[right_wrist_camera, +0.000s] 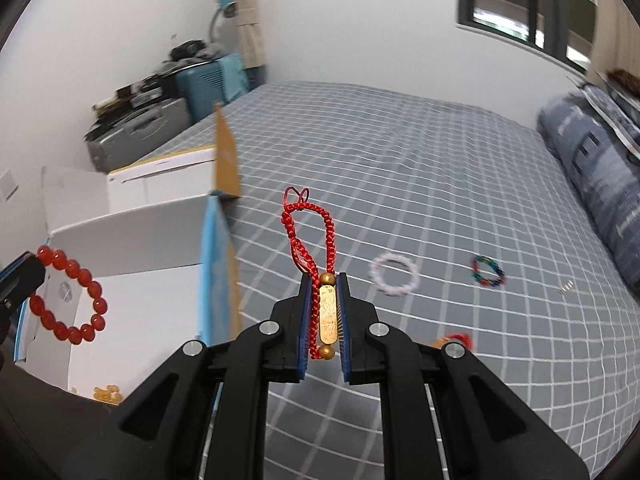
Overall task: Organize jewelry
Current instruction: 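Lift both held bracelets and carry them over the open white box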
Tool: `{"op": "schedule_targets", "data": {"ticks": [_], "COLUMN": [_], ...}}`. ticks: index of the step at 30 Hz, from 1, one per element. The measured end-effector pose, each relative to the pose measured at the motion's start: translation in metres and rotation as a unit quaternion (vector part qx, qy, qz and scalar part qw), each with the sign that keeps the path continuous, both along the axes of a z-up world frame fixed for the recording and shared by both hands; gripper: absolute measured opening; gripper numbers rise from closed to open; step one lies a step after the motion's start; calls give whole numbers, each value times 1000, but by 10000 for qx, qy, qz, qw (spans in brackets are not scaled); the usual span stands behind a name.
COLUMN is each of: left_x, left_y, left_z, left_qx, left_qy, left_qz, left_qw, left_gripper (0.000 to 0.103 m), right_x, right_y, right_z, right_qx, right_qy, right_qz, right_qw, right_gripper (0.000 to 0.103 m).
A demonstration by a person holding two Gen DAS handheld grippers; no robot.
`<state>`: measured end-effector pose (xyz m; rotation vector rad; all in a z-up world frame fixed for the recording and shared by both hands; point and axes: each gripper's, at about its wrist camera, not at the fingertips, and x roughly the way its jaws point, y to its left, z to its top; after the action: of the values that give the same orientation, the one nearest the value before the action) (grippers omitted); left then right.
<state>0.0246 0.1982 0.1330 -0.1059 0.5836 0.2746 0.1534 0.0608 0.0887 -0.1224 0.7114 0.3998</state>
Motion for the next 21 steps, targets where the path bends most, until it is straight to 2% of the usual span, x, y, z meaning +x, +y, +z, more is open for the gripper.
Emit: {"op": "schedule_targets", "data": {"ticks": [9,16,21], "left_x": [-22,-28,-29], "left_y": [52,90,110], "left_z": [-8,-29,-45], "left_qx": [8,-39,-84], "left_qy": [185,526,775], "left_qz": [715,1235,1498], "left_qw": [9973,9909,9856], "left_gripper": [13,13,13], "right_x": [-16,-24,-29], "right_y": [65,109,138], "right_z": [-3,-14,-30], "right_qx": [-20,-115,-360], "right_qy": [24,120,226], "right_qz": [572,967,1227], "right_qw": [9984,9952,9915], "right_gripper": [11,11,11]}}
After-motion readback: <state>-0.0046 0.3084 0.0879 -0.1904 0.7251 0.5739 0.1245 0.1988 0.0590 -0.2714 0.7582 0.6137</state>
